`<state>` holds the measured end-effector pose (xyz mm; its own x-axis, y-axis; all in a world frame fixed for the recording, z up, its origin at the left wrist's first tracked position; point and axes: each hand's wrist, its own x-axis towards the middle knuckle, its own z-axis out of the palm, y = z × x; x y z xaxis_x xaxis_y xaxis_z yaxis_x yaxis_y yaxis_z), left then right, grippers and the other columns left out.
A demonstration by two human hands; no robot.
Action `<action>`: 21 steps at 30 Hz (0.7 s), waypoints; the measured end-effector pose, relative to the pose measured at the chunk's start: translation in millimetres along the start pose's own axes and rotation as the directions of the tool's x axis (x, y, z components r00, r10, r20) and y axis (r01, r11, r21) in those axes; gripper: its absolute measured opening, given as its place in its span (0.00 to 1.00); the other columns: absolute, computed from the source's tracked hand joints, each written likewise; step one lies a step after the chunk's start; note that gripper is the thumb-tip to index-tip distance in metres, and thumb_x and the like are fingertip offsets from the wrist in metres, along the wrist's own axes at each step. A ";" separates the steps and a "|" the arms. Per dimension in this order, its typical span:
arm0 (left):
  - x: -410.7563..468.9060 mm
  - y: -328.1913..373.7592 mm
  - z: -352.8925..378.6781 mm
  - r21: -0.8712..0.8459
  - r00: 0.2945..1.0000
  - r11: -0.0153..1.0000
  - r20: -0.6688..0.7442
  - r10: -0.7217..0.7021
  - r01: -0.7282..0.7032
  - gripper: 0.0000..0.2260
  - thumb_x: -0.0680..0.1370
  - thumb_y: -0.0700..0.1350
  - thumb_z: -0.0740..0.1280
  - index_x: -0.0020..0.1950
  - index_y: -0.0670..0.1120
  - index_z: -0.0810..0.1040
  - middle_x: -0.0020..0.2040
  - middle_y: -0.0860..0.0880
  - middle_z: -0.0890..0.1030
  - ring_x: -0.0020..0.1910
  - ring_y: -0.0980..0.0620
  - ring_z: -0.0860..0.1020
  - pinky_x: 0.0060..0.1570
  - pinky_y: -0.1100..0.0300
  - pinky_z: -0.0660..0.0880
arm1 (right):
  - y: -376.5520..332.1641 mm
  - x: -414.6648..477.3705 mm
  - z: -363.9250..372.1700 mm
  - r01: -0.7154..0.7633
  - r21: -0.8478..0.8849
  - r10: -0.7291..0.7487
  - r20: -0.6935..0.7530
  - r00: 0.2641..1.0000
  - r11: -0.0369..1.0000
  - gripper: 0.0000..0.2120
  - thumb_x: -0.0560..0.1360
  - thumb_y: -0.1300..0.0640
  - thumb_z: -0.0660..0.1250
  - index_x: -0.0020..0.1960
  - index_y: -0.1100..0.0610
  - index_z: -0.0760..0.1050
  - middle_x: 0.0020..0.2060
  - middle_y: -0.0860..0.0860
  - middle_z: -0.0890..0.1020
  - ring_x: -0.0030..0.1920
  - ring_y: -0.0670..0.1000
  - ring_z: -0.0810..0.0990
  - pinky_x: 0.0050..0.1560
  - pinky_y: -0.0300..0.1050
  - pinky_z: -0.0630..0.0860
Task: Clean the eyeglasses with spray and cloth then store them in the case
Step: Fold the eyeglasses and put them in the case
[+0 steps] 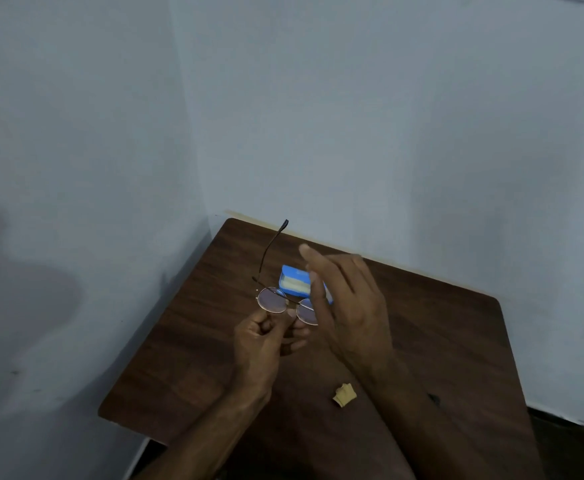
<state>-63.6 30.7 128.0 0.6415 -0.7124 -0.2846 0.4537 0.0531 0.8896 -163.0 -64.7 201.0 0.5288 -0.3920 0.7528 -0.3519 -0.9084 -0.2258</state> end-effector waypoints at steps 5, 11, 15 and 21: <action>0.1 -0.2 -2.8 0.061 1.000 0.998 0.018 -0.017 0.016 0.06 0.80 0.39 0.74 0.47 0.36 0.86 0.40 0.38 0.88 0.39 0.43 0.89 0.35 0.58 0.84 | -2.3 46.9 -7.3 0.161 -0.162 -0.124 0.219 0.968 0.974 0.33 0.71 0.70 0.69 0.76 0.58 0.72 0.54 0.57 0.82 0.51 0.56 0.79 0.49 0.51 0.77; 4.6 7.6 -6.9 0.050 0.999 0.998 0.032 -0.031 0.029 0.04 0.80 0.38 0.73 0.49 0.38 0.86 0.40 0.40 0.88 0.39 0.44 0.89 0.34 0.58 0.84 | 7.8 32.0 -17.4 0.066 -0.178 -0.016 0.271 0.962 0.982 0.30 0.68 0.60 0.81 0.69 0.60 0.78 0.55 0.57 0.83 0.53 0.57 0.81 0.51 0.52 0.80; 9.1 17.2 -9.4 -0.046 0.997 0.997 0.055 -0.057 0.059 0.04 0.81 0.37 0.71 0.53 0.39 0.86 0.42 0.40 0.89 0.39 0.47 0.89 0.35 0.58 0.84 | 13.3 -7.2 -15.3 -0.093 -0.181 0.133 0.227 0.965 0.979 0.28 0.70 0.62 0.81 0.68 0.56 0.79 0.54 0.53 0.83 0.52 0.54 0.81 0.47 0.48 0.81; 15.1 26.5 -9.4 -0.159 0.988 0.977 0.092 -0.127 0.141 0.05 0.81 0.36 0.71 0.48 0.42 0.87 0.41 0.41 0.88 0.38 0.48 0.88 0.34 0.59 0.84 | 10.9 -60.8 4.8 -0.269 -0.119 0.291 0.259 0.921 0.956 0.24 0.78 0.64 0.67 0.73 0.51 0.74 0.56 0.47 0.79 0.54 0.48 0.77 0.49 0.44 0.77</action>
<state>-36.1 27.9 143.9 0.5188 -0.7746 -0.3616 0.6323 0.0631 0.7721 -195.3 -51.5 149.8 0.5843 -0.6633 0.4676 -0.5708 -0.7455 -0.3443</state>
